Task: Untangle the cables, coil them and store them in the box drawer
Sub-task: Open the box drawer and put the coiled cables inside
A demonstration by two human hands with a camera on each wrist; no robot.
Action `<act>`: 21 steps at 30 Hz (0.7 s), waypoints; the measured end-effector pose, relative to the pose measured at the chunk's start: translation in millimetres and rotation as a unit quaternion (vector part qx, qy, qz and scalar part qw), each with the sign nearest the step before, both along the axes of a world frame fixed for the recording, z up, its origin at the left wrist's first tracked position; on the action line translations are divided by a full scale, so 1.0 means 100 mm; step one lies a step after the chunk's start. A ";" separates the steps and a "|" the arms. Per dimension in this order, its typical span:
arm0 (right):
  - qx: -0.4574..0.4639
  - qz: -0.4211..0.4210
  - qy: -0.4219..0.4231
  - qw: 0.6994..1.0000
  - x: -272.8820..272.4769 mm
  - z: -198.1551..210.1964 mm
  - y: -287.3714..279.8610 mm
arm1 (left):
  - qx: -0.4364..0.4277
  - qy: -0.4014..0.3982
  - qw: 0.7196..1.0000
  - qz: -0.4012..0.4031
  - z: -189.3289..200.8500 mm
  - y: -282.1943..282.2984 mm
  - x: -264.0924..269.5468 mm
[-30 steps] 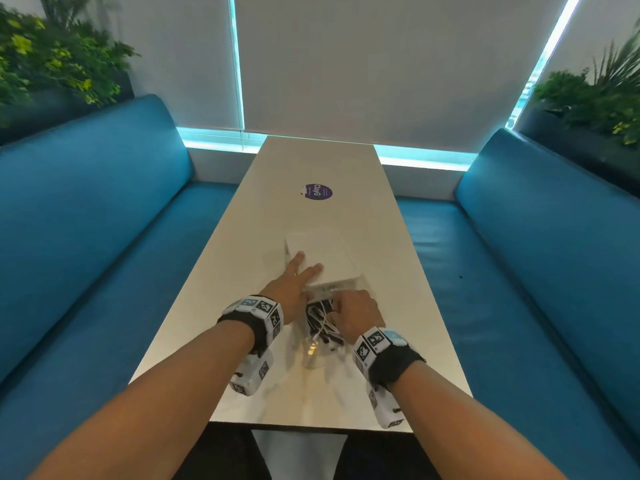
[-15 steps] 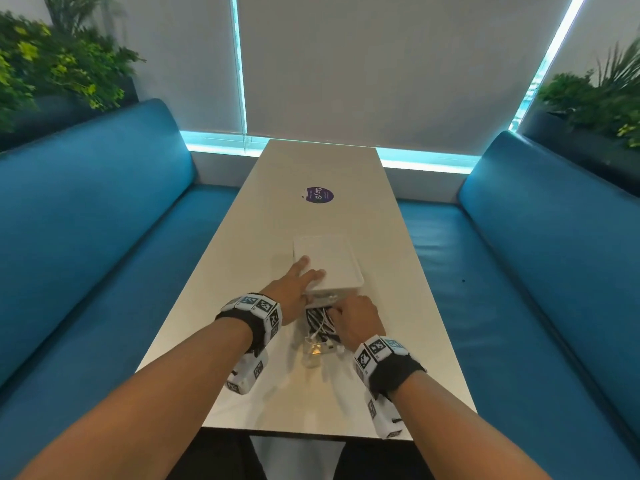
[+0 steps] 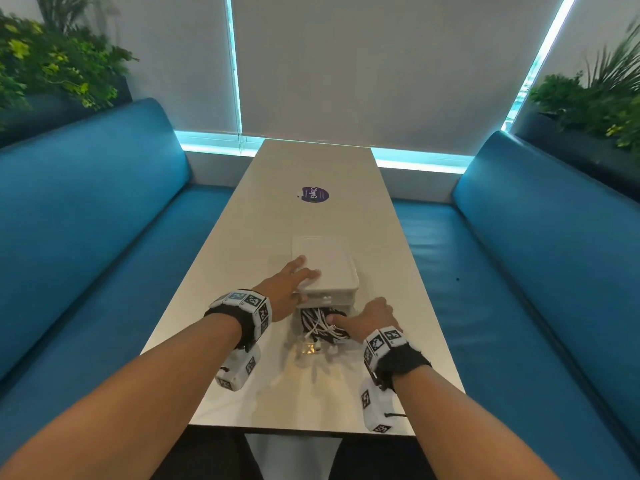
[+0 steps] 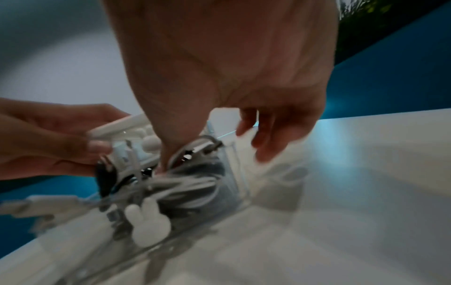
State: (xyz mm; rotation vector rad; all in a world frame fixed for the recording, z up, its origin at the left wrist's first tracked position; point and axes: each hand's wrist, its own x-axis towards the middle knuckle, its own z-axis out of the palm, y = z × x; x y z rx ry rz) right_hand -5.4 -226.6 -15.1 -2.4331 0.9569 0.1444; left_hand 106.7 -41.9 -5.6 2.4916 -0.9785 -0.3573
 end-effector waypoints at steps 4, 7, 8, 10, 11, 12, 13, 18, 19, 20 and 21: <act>0.068 0.011 -0.006 0.998 0.00 -0.13 0.00 | -0.017 0.005 1.000 -0.005 -0.03 0.01 -0.01; 0.047 0.022 -0.020 0.998 0.04 -0.11 0.01 | -0.021 0.004 1.000 -0.011 -0.04 0.02 0.00; 0.032 0.031 -0.019 0.999 0.04 -0.10 0.02 | -0.022 0.006 1.000 -0.011 -0.05 0.02 0.00; 0.025 0.063 0.001 0.998 0.04 -0.06 0.02 | -0.016 0.005 1.000 -0.010 -0.04 0.02 -0.01; 0.040 0.079 0.014 0.996 0.05 -0.06 0.00 | -0.010 0.001 1.000 -0.010 -0.03 0.01 -0.01; 0.069 0.089 0.030 0.993 0.06 -0.04 -0.02 | -0.006 -0.001 1.000 -0.010 -0.02 0.00 -0.01; 0.100 0.095 0.048 0.989 0.04 0.00 -0.04 | -0.003 -0.001 1.000 -0.009 -0.02 -0.01 -0.02; 0.170 0.209 0.077 0.960 -0.01 0.11 -0.03 | -0.002 -0.004 1.000 -0.007 -0.02 0.00 -0.03; 0.166 0.218 0.075 0.959 -0.01 0.10 -0.01 | -0.003 -0.005 1.000 -0.011 -0.02 0.00 -0.03; 0.165 0.209 0.079 0.961 0.02 0.08 -0.01 | -0.004 -0.006 1.000 -0.014 -0.02 0.00 -0.04; 0.168 0.192 0.080 0.964 0.03 0.07 -0.01 | -0.005 -0.006 1.000 -0.016 -0.01 0.01 -0.04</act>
